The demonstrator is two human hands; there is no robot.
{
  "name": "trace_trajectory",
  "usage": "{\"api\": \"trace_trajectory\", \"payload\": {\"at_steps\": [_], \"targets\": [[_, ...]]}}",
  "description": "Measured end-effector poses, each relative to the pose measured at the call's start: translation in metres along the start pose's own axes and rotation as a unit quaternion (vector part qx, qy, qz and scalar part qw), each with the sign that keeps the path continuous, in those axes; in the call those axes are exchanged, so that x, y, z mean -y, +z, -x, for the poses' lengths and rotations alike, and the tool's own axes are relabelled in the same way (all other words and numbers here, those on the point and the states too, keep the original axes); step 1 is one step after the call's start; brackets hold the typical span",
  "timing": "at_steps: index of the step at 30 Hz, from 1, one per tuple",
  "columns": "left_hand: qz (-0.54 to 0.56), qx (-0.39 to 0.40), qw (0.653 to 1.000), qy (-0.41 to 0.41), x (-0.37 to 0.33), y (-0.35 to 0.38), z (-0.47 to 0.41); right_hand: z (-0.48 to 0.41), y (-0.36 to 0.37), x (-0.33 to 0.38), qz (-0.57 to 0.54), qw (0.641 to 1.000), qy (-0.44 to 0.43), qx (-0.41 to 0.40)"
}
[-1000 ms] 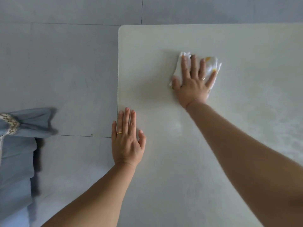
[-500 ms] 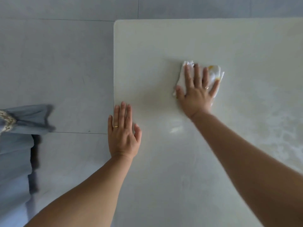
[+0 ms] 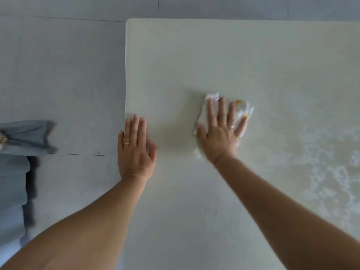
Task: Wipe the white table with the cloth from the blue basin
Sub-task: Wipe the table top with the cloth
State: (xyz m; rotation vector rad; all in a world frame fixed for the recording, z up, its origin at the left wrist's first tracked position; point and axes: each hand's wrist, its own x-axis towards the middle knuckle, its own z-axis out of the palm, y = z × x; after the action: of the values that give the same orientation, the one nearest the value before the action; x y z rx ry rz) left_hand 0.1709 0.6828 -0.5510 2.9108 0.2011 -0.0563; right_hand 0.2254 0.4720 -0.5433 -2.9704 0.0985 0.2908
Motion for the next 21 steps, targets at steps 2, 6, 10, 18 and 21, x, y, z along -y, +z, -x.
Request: {"api": "trace_trajectory", "payload": {"at_steps": [2,6,10,18,21], "targets": [[0.006,-0.015,1.000,0.001,-0.001,0.000,0.000,0.040,0.013,0.024,0.003,0.997,-0.079,0.010],[0.014,-0.028,0.999,0.003,-0.002,0.000,0.000,0.062,0.017,-0.002,0.048,0.956,-0.289,0.015],[0.007,-0.014,1.000,0.002,0.000,0.001,0.000,0.019,-0.002,-0.066,0.045,0.988,-0.145,0.006],[0.013,-0.031,0.999,0.009,0.002,0.003,0.002,0.127,0.027,0.024,-0.008,0.985,-0.170,0.016],[0.015,-0.029,0.999,0.009,0.001,0.002,0.002,0.130,0.025,-0.004,0.023,0.951,-0.306,0.027]]}}
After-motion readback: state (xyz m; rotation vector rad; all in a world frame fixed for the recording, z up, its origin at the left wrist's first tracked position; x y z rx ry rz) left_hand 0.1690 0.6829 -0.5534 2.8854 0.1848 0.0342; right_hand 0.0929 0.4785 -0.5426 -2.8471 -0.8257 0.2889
